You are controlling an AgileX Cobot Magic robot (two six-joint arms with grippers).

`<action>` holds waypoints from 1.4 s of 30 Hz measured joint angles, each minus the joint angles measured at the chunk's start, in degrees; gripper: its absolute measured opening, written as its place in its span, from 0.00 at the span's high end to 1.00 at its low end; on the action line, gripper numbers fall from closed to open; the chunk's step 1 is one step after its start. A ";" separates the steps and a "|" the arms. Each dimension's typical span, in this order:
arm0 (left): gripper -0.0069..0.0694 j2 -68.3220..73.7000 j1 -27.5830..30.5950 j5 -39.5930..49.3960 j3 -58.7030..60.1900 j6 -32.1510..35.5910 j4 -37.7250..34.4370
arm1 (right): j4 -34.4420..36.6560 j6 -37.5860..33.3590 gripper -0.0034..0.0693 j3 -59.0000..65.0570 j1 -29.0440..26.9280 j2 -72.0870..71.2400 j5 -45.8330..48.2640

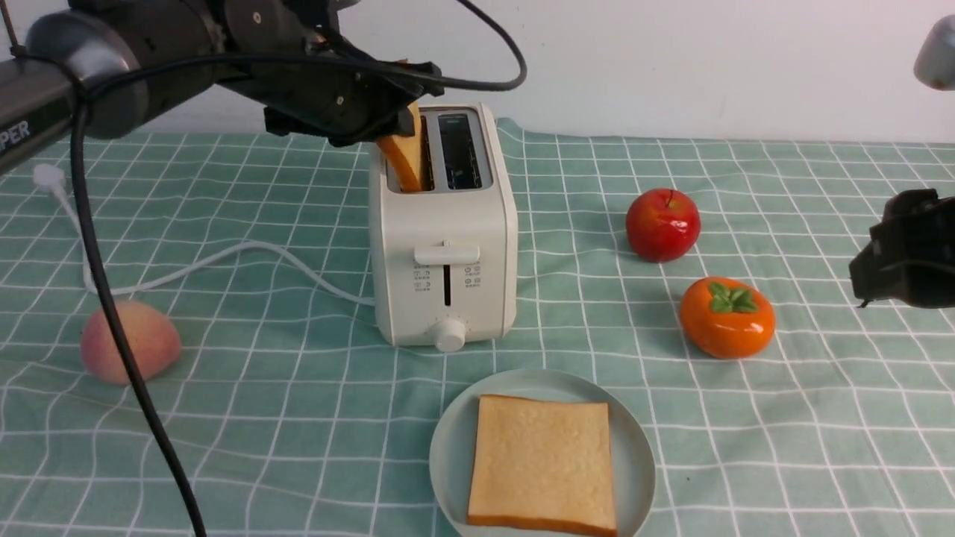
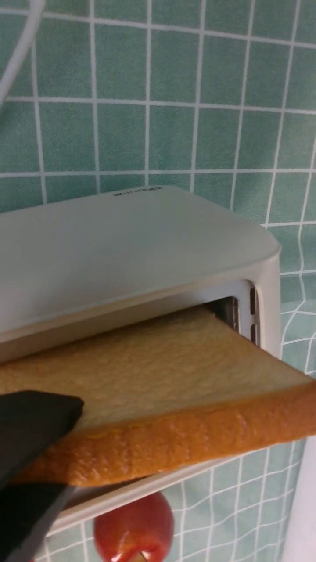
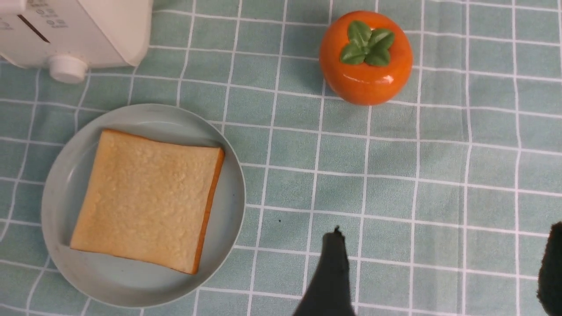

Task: Take toasted bread from bread machine on blue coffee table place on plate.
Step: 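Reach for a toast slice standing in the toaster with the left gripper, then place the slice of bread on the plate with the left gripper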

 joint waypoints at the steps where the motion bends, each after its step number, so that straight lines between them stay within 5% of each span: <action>1: 0.85 -0.68 0.00 1.00 -0.07 0.63 0.14 | 0.00 0.00 0.16 0.00 0.00 0.00 0.00; 9: 0.84 -13.59 0.64 13.31 -0.54 2.89 5.30 | -0.18 0.00 0.16 0.00 0.00 0.00 0.00; 13: 0.84 -20.51 0.72 20.16 3.91 5.02 1.91 | -0.18 0.00 0.16 0.00 0.00 0.00 -0.27; 24: 0.84 -23.02 -2.67 15.89 41.13 45.17 -56.69 | 1.87 0.00 0.16 0.00 0.00 0.00 -2.34; 30: 0.83 -15.00 -10.96 -1.78 48.37 52.93 -68.11 | 2.39 0.00 0.16 0.00 0.00 0.00 -2.25; 36: 0.64 -11.23 -15.09 -14.14 48.60 52.61 -66.55 | 2.39 0.00 0.16 0.00 0.00 0.00 -1.94; 42: 0.17 -14.71 -15.16 -17.63 48.60 52.47 -60.44 | 2.49 0.00 0.21 0.00 0.00 0.00 -2.26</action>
